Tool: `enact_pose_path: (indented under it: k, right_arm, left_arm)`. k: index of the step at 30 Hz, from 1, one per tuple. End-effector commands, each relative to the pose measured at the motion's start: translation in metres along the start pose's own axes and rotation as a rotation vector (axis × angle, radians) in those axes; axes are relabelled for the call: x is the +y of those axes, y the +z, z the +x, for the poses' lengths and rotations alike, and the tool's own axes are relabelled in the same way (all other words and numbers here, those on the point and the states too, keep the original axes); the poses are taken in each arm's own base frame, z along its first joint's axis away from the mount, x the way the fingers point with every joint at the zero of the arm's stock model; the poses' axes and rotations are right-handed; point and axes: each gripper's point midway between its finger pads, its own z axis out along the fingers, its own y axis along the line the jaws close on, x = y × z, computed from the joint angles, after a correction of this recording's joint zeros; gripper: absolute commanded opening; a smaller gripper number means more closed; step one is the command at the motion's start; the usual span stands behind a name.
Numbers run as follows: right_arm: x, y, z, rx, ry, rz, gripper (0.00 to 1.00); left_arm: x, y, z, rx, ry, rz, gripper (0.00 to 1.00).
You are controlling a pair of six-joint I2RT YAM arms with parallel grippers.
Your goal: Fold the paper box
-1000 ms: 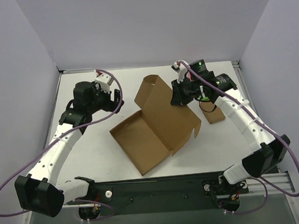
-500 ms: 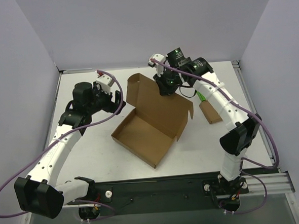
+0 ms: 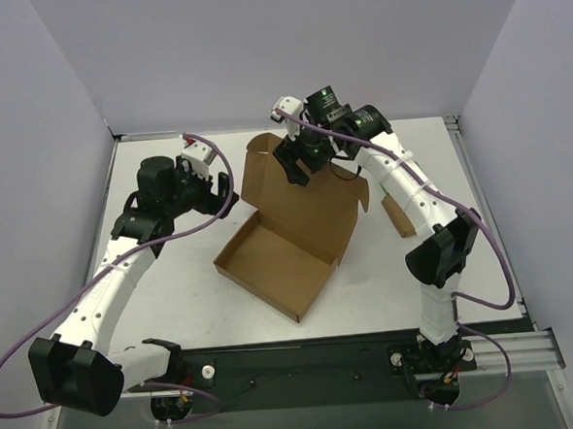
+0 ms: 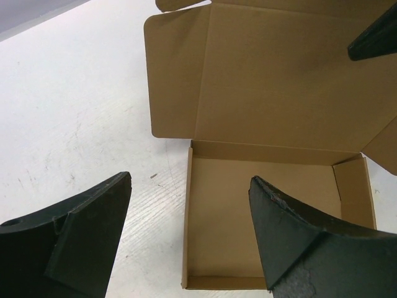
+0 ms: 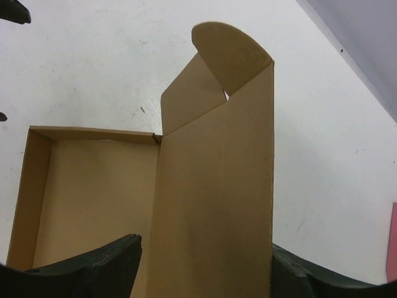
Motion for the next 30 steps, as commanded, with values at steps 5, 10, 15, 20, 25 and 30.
enact_pose_path:
  k: [5,10,15,20,25,30]
  right_arm:
    - [-0.014,-0.062,-0.046,-0.219,0.100,0.173,0.79]
    - [-0.005,-0.106,-0.049,-0.354,0.149,0.211,0.83]
    - [-0.014,-0.126,-0.023,-0.374,0.242,0.253,0.89]
    - [-0.039,-0.123,-0.002,-0.347,0.264,0.277,0.91]
    - [-0.058,-0.101,0.022,-0.289,0.369,0.264,0.92]
    - [-0.048,-0.096,0.039,-0.360,0.408,0.249,0.92]
  left_arm:
    - [0.002,0.001,-0.014,-0.058,0.014,0.009,0.86]
    - [0.001,0.003,-0.012,-0.052,0.010,0.013,0.86]
    - [0.003,0.005,0.004,-0.010,0.010,-0.003,0.86]
    - [-0.003,0.007,0.040,0.095,0.079,-0.052,0.86]
    - [-0.003,0.021,0.075,0.211,0.114,-0.070,0.85]
    - [0.000,0.037,0.104,0.330,0.097,-0.056,0.82]
